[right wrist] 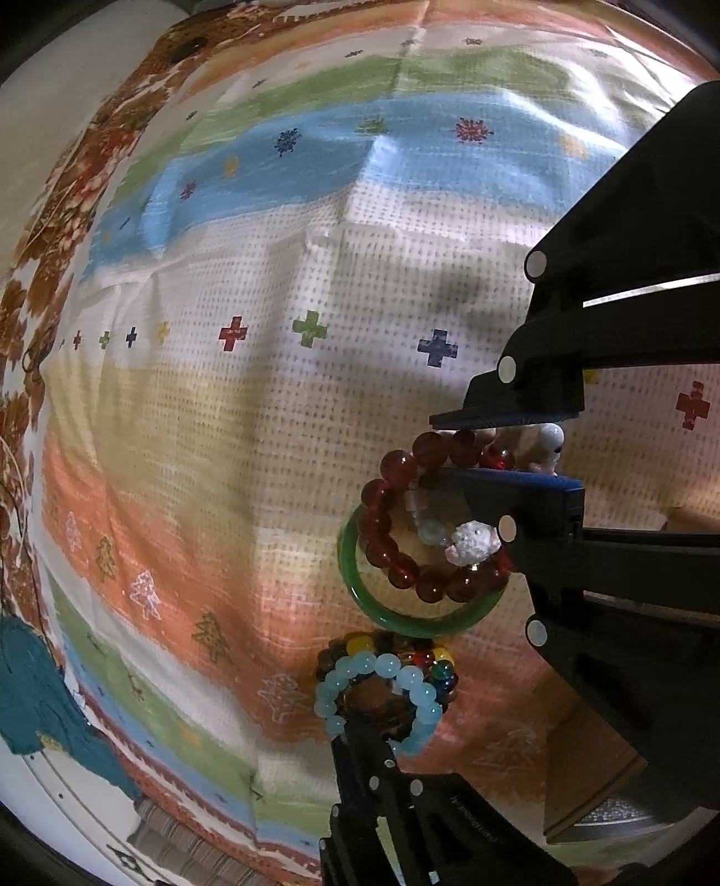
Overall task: Organize jewelry
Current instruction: 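Close the right tool on the red bead bracelet, then lift both held bracelets and carry them toward the silver tin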
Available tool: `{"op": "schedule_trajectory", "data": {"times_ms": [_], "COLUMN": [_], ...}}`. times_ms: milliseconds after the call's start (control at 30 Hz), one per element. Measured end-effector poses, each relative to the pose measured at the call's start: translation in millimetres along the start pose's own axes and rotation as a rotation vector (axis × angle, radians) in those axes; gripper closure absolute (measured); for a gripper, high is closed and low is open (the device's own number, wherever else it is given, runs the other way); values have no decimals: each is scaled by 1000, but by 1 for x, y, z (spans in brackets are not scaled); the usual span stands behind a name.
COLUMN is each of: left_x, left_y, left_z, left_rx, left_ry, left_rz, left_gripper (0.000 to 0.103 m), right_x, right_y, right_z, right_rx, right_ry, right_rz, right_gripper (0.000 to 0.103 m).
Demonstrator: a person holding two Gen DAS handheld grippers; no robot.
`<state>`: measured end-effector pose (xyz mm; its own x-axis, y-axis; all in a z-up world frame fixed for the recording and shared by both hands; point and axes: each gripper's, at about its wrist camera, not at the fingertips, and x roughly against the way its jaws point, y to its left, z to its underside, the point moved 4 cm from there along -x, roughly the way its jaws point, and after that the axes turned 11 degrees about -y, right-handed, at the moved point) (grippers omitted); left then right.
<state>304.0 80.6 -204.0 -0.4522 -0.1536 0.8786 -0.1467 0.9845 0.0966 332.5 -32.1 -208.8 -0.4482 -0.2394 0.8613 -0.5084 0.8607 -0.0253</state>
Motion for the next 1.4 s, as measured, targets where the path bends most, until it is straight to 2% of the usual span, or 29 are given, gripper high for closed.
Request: {"op": "schedule_trajectory", "data": {"times_ms": [500,1067,1233,1400], "left_x": [23,73,93,120], "left_y": [6,9,6,0], "left_z": [-13,-10,-8,-8], "left_rx": [34,62,88,93], "left_ry": [-44,-118,-143,-193], "left_rz": [34,84,116,156], "left_gripper": [92,92,92,92], "right_x": [25,80,92,111], "right_y": [-1,-13,-19,-17], "right_z": [-4,-7,-6,-4], "right_rx": [-9,-48,-68,-85], "right_ry": [-51,-150,-173,-211], "right_rz": [-18,-11,-7,-38], "right_gripper": [89,89,89,89]}}
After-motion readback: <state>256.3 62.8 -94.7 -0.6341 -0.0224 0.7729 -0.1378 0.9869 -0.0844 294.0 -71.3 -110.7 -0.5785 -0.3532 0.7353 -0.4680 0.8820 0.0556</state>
